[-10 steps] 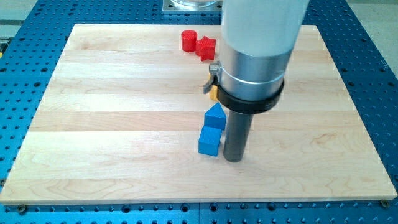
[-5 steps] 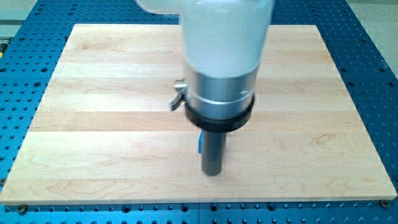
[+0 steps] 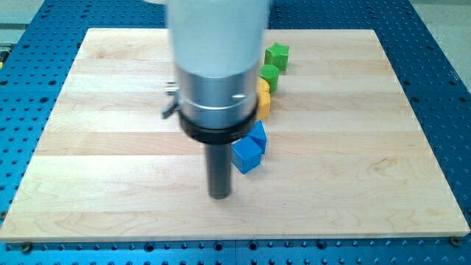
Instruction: Place the blue blocks below the yellow blocks
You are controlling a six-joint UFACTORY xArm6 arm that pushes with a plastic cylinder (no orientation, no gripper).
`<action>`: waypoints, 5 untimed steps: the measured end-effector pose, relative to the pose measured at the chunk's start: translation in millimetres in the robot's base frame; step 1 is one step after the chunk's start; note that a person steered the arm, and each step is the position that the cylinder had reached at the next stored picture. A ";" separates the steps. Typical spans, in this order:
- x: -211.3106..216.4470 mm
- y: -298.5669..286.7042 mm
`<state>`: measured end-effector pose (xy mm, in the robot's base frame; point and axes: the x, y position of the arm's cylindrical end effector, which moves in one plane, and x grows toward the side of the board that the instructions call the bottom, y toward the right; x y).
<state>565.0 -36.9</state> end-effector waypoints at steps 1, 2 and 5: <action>-11.8 -1.9; -24.1 22.1; -30.2 58.5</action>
